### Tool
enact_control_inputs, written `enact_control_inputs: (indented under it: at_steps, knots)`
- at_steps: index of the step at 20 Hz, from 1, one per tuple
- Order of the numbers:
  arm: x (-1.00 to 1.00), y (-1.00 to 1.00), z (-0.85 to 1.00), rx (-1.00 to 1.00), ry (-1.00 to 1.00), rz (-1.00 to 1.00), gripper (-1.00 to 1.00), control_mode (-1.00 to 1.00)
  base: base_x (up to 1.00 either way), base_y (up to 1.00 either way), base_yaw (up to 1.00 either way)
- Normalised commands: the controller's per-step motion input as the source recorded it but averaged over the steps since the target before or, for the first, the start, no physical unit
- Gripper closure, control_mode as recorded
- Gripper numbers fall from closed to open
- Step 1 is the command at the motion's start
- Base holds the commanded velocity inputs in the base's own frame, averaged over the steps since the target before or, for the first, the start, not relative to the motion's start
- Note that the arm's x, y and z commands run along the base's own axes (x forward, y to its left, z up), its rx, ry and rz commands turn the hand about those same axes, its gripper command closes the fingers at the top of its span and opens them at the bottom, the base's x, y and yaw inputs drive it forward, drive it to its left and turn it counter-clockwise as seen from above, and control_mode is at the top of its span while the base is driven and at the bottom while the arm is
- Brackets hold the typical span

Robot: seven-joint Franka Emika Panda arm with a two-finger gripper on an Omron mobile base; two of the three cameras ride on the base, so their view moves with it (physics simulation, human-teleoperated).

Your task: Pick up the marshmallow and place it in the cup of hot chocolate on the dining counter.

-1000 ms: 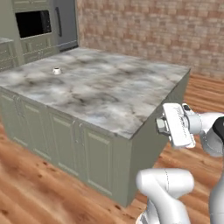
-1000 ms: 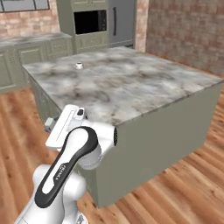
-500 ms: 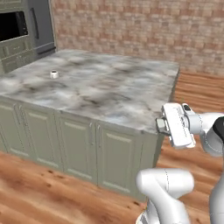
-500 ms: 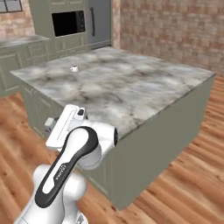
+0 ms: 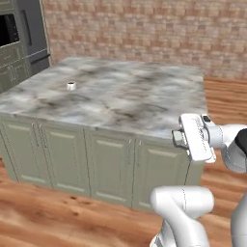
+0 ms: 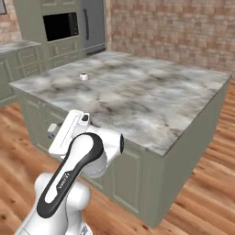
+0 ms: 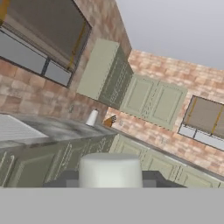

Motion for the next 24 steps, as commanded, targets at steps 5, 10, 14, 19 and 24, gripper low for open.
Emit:
enact_control_inputs:
  at_steps: [5,10,14,19,24]
  knots:
    - [0.0,0.0,0.0,0.0,0.0,0.0,1.0,1.0,0.49,1.0,-0.18]
    - [0.0,0.0,0.0,0.0,0.0,0.0,1.0,1.0,1.0,1.0,-0.17]
    - [0.0,0.0,0.0,0.0,0.0,0.0,1.0,1.0,1.0,1.0,-0.11]
    - [0.0,0.0,0.0,0.0,0.0,0.0,1.0,1.0,0.82,0.87,-0.09]
    - [0.0,0.0,0.0,0.0,0.0,0.0,1.0,1.0,0.9,0.93,-0.29]
